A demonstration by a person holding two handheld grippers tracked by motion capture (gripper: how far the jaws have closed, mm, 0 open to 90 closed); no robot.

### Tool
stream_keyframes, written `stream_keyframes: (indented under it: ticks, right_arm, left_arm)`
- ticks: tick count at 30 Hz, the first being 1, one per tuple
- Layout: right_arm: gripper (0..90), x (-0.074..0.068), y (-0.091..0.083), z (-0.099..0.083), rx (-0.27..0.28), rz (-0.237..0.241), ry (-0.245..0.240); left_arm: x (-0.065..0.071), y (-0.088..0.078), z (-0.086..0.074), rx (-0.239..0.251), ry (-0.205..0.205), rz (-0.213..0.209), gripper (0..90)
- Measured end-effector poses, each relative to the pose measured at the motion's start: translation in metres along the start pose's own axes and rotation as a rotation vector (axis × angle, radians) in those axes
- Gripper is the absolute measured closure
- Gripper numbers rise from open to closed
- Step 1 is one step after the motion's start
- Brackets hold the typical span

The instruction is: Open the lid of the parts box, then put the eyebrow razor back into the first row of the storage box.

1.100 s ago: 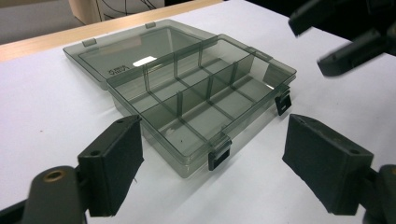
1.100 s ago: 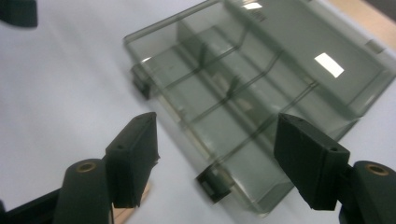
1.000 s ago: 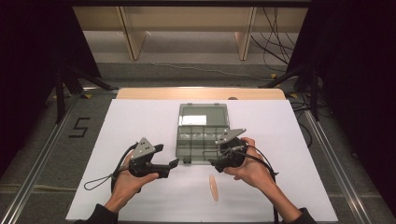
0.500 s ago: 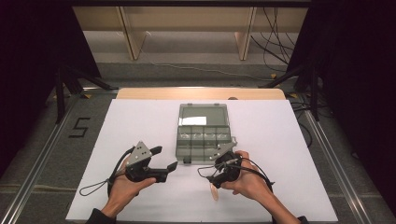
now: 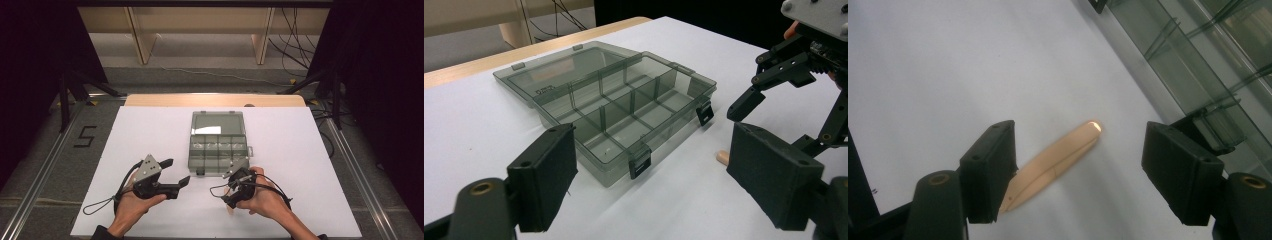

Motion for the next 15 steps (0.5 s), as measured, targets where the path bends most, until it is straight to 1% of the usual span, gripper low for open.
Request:
stream_keyframes:
  ticks: [1, 3, 4, 6, 7, 8, 11, 13, 15]
  right_arm:
    - [30.9, -0.0002, -0.0003, -0.0006, -0.004, 0.001, 0.002]
    - [30.9, -0.0004, -0.0003, -0.0016, -0.007, 0.003, 0.004]
    - [30.9, -0.0008, -0.0003, -0.0019, -0.01, 0.003, 0.008]
    - [30.9, -0.0014, -0.0003, -0.002, -0.01, 0.001, 0.002]
    - [30.9, -0.002, -0.0003, -0.002, -0.011, 0.003, 0.0]
    - [30.9, -0.0028, -0.0003, -0.002, -0.013, 0.004, 0.001]
    - [30.9, -0.0037, 0.0007, -0.002, -0.02, 0.002, 0.0]
    - [30.9, -0.0039, 0.0015, -0.0018, -0.025, 0.002, 0.0]
    - [30.9, -0.005, 0.0028, -0.0025, -0.035, 0.003, 0.001]
  left_arm:
    - [-0.0001, -0.0005, 0.0002, 0.003, 0.004, -0.005, 19.0]
    - [0.0002, -0.0021, 0.0005, 0.011, -0.001, 0.004, 18.8]
    - [0.0004, -0.0029, 0.0003, 0.014, 0.003, -0.001, 18.5]
    - [0.0014, -0.0045, 0.0003, 0.02, 0.002, -0.001, 18.2]
    - [0.0025, -0.005, 0.0, 0.024, -0.008, 0.001, 18.0]
    - [0.0025, -0.0059, 0.0, 0.023, 0.0, 0.001, 17.9]
    - [0.0028, -0.0072, -0.001, 0.023, 0.002, 0.002, 17.8]
    - [0.0035, -0.0067, -0.0014, 0.032, -0.012, -0.002, 17.7]
    - [0.0033, -0.0071, -0.0014, 0.03, -0.006, 0.001, 17.8]
Point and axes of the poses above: each handheld gripper's, and its own axes: y roughly forward along the jaws, z roughly out of its top, x roughly to its right, the point moved 7 cm from there along y, roughly forward along the jaws, and after that the axes turned 8 degrees about -z, right-handed, at the moved point
